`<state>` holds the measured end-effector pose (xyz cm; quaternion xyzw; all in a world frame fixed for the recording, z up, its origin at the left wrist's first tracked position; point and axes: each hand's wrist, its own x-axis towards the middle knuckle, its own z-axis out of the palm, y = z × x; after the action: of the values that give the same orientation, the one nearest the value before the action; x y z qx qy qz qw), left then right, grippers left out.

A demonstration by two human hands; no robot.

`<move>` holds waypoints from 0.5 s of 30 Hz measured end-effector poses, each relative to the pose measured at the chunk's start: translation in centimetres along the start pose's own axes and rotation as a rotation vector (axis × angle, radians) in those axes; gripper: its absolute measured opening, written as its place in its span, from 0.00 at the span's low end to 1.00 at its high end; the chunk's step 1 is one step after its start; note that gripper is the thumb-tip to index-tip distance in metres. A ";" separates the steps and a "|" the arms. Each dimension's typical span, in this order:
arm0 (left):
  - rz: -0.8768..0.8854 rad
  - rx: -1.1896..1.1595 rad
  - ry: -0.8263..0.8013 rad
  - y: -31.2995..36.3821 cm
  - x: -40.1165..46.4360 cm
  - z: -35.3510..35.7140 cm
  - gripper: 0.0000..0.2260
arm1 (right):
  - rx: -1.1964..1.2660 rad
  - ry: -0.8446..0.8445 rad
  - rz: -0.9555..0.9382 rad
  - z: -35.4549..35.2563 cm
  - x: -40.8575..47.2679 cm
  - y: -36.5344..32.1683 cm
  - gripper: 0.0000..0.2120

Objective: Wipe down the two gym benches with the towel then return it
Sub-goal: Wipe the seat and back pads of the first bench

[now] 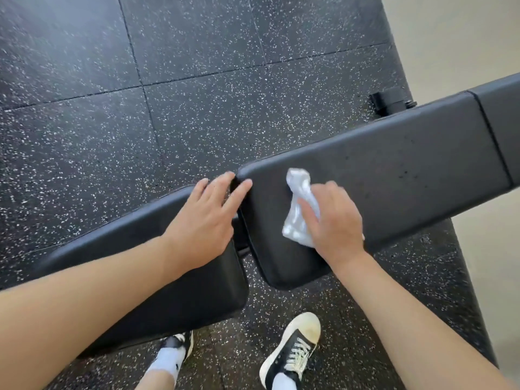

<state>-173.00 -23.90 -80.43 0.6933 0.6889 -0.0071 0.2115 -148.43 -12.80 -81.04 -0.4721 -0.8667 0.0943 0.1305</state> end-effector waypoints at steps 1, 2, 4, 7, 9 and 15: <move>-0.008 -0.068 0.007 0.5 0.9 -0.4 0.34 | 0.016 0.028 0.030 0.4 1.9 -0.4 0.15; -0.045 -0.156 0.025 1.1 2.1 -0.9 0.33 | 0.037 0.045 0.066 0.8 3.7 -0.8 0.13; -0.117 -0.286 0.064 2.8 5.2 -1.5 0.29 | 0.061 0.063 0.125 1.3 6.2 -1.5 0.13; -0.332 -0.345 0.097 6.8 9.5 -1.2 0.22 | 0.079 0.080 0.128 1.3 5.5 -1.4 0.13; -0.524 -0.267 0.201 8.8 11.0 -0.4 0.19 | 0.106 0.106 0.093 0.8 2.3 -0.3 0.11; -0.593 -0.132 0.331 9.5 11.6 1.6 0.17 | 0.110 0.186 0.029 -1.1 -9.0 7.6 0.08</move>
<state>-162.82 -12.93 -82.66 0.4393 0.8845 0.0888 0.1299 -137.34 -16.29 -83.41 -0.4834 -0.8375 0.0997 0.2347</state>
